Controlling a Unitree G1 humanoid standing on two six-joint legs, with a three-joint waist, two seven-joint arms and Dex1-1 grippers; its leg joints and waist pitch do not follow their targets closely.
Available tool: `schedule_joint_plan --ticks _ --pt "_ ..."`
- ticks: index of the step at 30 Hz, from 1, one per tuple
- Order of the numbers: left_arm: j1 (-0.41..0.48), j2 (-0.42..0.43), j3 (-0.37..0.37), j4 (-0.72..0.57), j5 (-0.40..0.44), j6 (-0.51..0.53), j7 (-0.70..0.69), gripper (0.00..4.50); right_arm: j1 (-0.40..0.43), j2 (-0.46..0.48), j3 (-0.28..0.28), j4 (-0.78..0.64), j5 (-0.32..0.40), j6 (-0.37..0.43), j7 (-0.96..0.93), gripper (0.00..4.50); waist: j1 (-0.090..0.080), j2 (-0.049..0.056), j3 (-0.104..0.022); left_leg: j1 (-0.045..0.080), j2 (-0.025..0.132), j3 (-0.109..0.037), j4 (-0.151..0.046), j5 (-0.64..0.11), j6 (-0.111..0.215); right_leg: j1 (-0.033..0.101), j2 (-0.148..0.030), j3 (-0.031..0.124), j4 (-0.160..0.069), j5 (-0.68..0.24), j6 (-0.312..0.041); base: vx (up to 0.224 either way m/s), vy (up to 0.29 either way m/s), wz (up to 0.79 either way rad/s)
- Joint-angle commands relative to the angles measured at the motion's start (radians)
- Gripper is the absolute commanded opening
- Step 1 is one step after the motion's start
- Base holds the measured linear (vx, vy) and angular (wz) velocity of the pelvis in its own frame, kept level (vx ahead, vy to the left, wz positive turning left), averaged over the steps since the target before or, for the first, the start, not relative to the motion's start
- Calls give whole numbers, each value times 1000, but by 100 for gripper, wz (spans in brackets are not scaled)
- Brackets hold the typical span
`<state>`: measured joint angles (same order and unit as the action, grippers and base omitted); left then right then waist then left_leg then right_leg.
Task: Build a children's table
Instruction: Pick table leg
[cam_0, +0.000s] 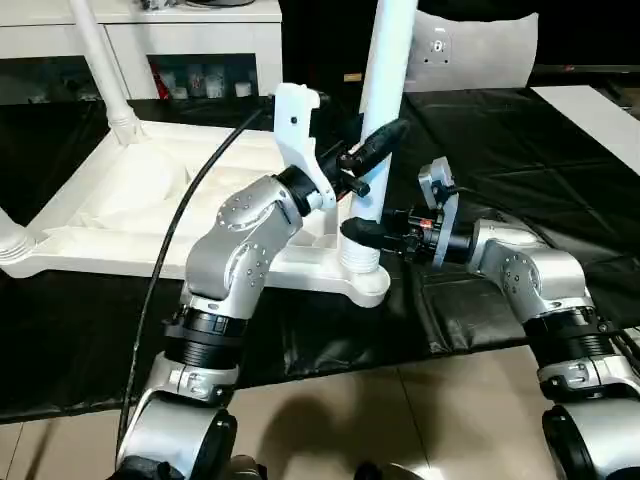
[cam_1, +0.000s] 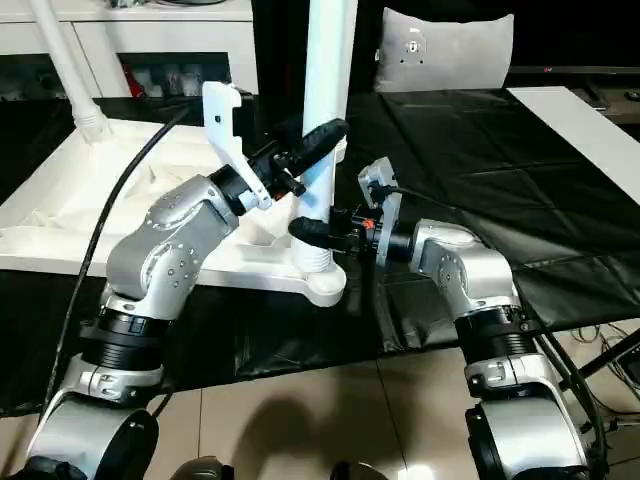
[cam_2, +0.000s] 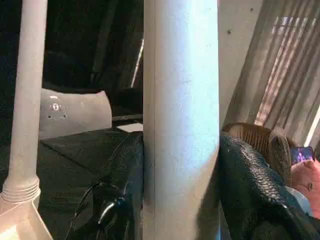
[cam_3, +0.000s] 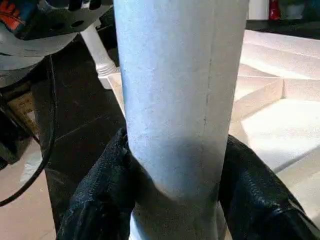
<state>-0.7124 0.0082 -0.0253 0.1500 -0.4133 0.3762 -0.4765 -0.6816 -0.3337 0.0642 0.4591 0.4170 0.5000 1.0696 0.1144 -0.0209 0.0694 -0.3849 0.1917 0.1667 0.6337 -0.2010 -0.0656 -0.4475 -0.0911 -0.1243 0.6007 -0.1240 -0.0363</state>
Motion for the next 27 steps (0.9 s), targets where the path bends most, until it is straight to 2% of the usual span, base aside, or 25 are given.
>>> schedule_joint_plan --ticks 1,4,6,9,13,19,27 --pt "-12 1 10 17 11 14 19 179 -32 -5 -29 -3 12 14 -6 265 4 -17 -96 0 27 -4 -64 -61 70 89 -55 46 -72 -358 -90 0 0 0" --pt "-11 2 9 20 10 11 14 179 -38 -11 -36 -6 21 27 2 296 4 -14 -96 1 27 -4 -64 -59 72 87 -54 46 -72 -356 -88 0 0 0" --pt "-11 1 7 20 11 9 13 179 -40 -13 -35 -7 20 28 7 309 4 -16 -97 1 26 -3 -63 -60 70 88 -55 46 -73 -358 -86 0 0 0" --pt "-10 3 -4 19 16 5 2 179 -43 -20 -30 -2 14 24 15 348 5 -16 -98 1 29 -4 -63 -47 75 88 -55 47 -68 -328 -100 0 0 0" --pt "-7 6 -18 7 18 0 -15 179 -52 -20 -27 9 -2 14 0 355 5 -16 -97 1 29 -4 -63 -46 77 88 -56 47 -67 -325 -109 0 0 0" --pt "0 3 -38 -16 14 -5 -42 179 -61 2 -18 36 -20 13 -19 356 4 -16 -97 0 29 -4 -64 -57 69 88 -57 47 -70 -348 -102 0 0 0" --pt "6 1 -53 -34 10 -10 -61 179 -69 20 -22 64 -17 23 -23 356 2 -17 -96 2 30 -3 -65 -58 68 88 -57 48 -69 -345 -103 0 0 0"
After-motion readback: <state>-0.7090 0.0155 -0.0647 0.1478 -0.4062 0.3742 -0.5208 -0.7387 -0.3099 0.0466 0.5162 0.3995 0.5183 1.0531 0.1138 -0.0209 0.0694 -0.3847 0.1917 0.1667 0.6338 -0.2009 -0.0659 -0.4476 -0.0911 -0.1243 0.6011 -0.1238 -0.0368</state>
